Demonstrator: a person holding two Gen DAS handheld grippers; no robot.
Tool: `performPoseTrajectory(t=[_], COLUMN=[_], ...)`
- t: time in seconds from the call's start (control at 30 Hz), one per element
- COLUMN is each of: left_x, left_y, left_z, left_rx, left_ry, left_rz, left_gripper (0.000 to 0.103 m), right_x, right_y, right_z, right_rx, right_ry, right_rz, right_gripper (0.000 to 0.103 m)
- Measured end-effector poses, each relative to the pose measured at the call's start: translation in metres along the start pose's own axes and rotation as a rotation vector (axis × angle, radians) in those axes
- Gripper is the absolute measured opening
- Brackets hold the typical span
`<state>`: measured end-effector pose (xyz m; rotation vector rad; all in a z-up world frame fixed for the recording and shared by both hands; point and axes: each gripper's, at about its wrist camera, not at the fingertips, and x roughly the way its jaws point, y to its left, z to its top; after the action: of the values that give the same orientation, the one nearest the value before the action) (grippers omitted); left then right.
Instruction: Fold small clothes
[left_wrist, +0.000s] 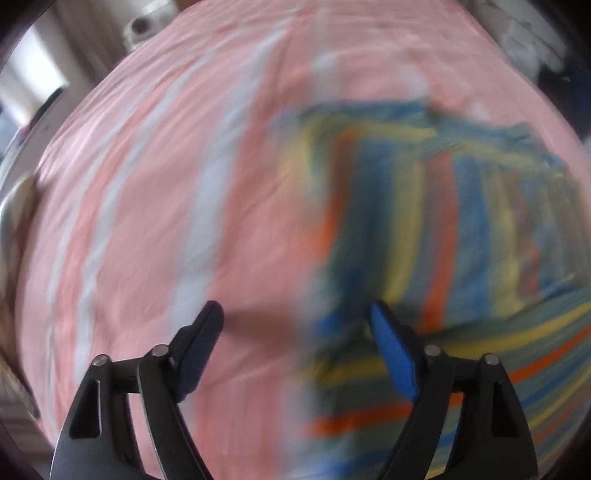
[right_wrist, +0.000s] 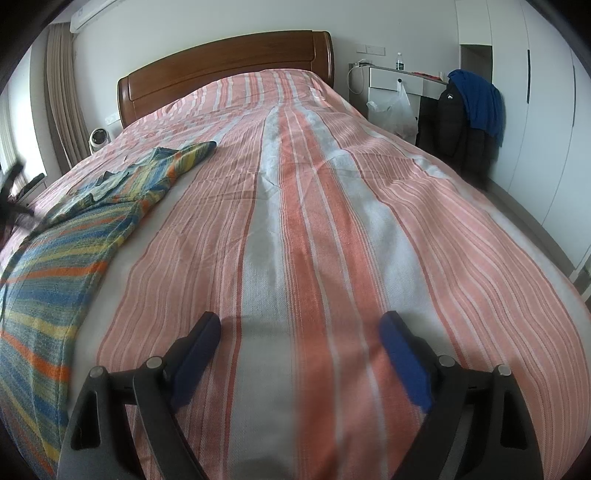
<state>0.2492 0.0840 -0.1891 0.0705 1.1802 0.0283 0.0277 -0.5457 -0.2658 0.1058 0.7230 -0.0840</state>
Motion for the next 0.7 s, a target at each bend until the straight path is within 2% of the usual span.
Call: performPoseTrajectory(t=[0.07,0.13,0.27,0.33,0.37,0.5,0.63,0.7], left_x=[-0.015,-0.039,-0.102,-0.129,-0.140,-0.130,-0.081,-0.059], left_y=[0.035,0.058,0.088,0.091,0.092,0.089,0.098,0.102], left_z=[-0.016,-0.030,-0.055,-0.066,-0.075,-0.093,-0.120,-0.133], left_rx=[-0.074,-0.087,-0.018,0.019,0.039,0.032,-0.100,-0.167], left_ry=[-0.010,-0.043,-0.125,-0.165,-0.187,-0.210,-0.245,-0.257], left_rz=[0.036,0.060,0.152,0.174,0.168,0.111,0.056,0.060], left_gripper=[0.089,0.087,0.092,0.100,0.101,0.101,0.101,0.101], right_x=[0.000,0.000,0.000,0.001,0.001,0.001,0.001,0.001], right_y=[0.000,0.000,0.001,0.001,0.001,0.001,0.002,0.002], right_z=[0.000,0.000,0.000,0.000,0.000,-0.001,0.000,0.000], right_rx=[0.000,0.000,-0.001,-0.001,-0.002,-0.003,-0.005,-0.004], right_ry=[0.000,0.000,0.002,0.002,0.002,0.001,0.001,0.001], right_rz=[0.000,0.001,0.005,0.008,0.006,0.004,0.002,0.004], right_gripper=[0.087,0.088,0.088,0.088,0.088,0.089,0.089,0.089])
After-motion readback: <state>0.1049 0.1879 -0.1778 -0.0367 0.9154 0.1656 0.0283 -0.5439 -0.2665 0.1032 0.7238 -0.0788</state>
